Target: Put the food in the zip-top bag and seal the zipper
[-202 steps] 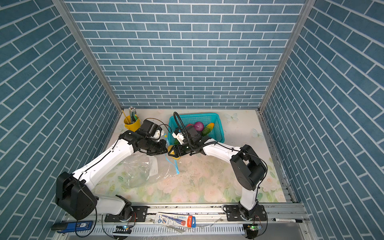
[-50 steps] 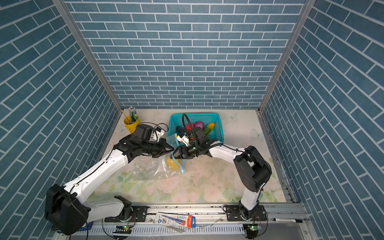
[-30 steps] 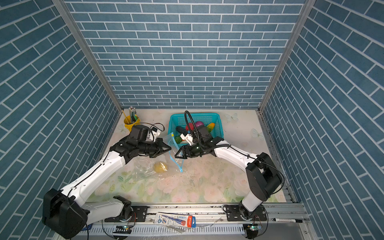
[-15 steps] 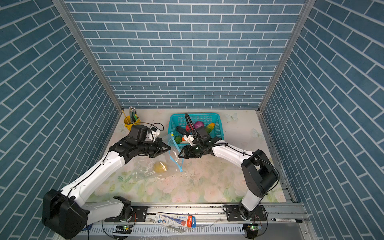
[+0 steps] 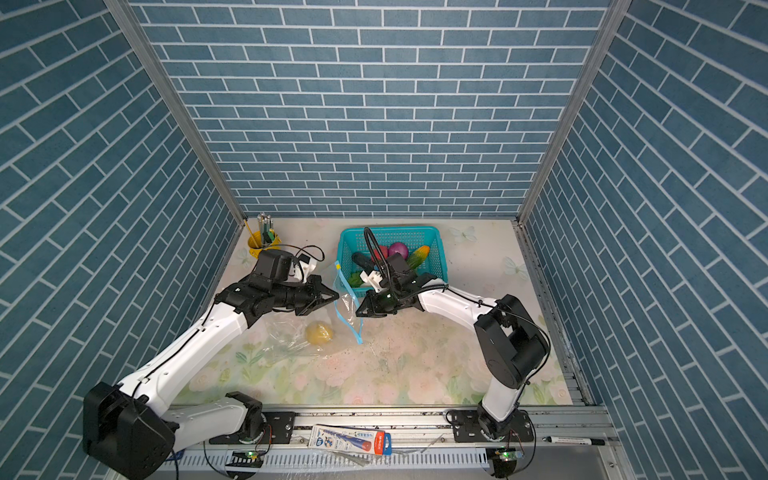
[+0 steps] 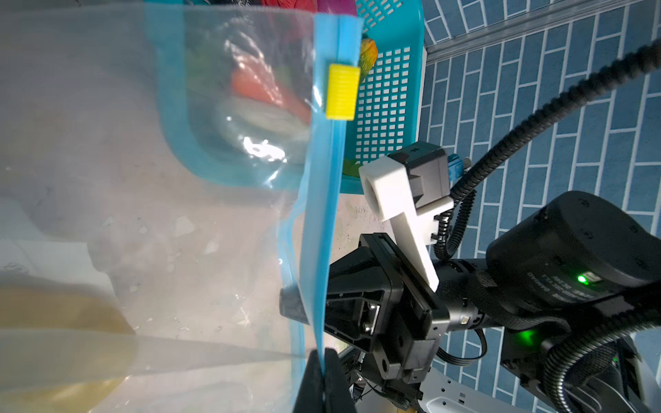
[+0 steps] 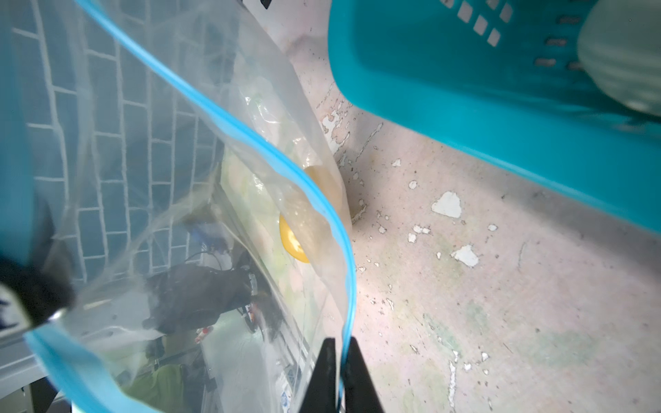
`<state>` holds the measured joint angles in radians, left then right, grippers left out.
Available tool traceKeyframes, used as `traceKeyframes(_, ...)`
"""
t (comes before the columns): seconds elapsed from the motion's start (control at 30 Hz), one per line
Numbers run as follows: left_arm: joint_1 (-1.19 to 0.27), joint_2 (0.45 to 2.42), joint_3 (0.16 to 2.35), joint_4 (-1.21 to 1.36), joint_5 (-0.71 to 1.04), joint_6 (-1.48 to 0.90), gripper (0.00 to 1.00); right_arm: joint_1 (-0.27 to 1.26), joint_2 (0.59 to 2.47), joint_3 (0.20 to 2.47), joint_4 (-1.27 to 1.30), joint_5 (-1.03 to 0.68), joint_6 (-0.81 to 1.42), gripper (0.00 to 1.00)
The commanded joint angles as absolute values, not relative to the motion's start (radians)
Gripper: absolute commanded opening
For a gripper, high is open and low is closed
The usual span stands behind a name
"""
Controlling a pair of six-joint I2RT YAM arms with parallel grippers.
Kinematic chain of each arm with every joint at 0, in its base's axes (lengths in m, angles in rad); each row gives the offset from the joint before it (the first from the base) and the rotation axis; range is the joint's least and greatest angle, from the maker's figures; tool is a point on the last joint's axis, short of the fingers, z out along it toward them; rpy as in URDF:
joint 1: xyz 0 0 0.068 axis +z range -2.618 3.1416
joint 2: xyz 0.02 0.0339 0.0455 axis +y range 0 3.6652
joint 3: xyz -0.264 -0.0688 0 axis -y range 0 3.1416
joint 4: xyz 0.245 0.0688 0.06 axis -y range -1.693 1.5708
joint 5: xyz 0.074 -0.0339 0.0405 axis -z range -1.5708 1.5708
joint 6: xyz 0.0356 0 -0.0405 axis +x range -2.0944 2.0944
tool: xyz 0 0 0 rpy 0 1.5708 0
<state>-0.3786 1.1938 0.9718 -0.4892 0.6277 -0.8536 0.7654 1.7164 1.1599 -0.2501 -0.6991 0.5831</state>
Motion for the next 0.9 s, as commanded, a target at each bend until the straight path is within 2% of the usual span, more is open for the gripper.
traceKeyframes(0.0, -0.362, 1.171, 1.010, -0.525, 0.641, -0.825, 0.00, 0.767, 1.684, 1.221, -0.239, -0.730, 0.591, 0.04)
traceKeyframes(0.1, -0.347, 1.158, 1.024, -0.542, 0.648, -0.817, 0.00, 0.767, 1.677, 1.246, -0.257, -0.730, 0.588, 0.00)
traceKeyframes(0.87, -0.227, 1.081, 1.173, -0.662, 0.698, -0.766, 0.00, 0.810, 1.644, 1.559, -0.519, -0.626, 0.502, 0.00)
